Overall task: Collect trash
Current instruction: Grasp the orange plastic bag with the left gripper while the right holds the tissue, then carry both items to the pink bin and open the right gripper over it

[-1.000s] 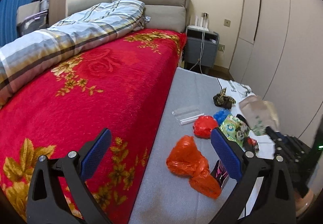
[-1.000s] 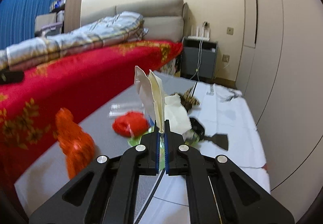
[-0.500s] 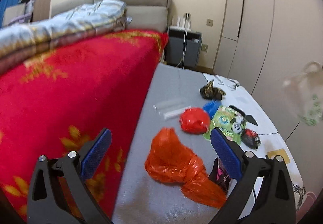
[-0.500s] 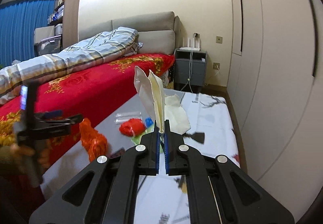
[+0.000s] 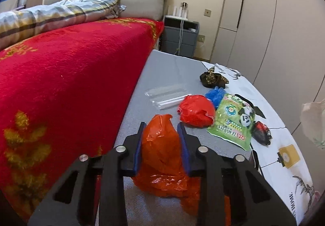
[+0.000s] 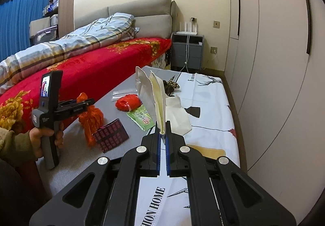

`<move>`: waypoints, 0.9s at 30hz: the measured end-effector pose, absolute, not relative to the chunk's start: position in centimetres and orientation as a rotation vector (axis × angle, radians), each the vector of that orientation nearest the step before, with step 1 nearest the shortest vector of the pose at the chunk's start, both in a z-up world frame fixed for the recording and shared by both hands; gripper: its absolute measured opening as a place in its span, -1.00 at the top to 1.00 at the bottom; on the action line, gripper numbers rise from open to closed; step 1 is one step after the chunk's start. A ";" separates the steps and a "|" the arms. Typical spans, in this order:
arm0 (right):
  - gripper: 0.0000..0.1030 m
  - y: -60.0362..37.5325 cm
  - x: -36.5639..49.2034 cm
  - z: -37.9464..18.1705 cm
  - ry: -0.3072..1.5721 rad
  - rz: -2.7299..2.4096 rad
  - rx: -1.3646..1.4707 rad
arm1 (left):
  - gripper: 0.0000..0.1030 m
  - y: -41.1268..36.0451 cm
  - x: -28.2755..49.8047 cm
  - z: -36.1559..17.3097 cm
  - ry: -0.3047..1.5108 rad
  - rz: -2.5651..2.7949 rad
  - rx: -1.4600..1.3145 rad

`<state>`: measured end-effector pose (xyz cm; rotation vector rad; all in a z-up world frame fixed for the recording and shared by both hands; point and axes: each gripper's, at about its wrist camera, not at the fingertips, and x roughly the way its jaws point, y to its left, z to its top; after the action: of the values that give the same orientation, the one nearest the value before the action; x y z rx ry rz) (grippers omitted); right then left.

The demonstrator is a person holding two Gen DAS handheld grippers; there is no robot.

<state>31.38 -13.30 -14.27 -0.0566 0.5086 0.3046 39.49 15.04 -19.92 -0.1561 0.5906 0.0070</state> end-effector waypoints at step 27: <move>0.92 -22.0 10.1 -3.1 0.374 0.216 0.044 | 0.59 2.1 16.8 1.0 0.418 -0.310 -0.095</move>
<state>10.06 -21.98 -3.08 0.0439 0.3739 0.2159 16.76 2.14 1.01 -0.0946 0.4180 -0.3099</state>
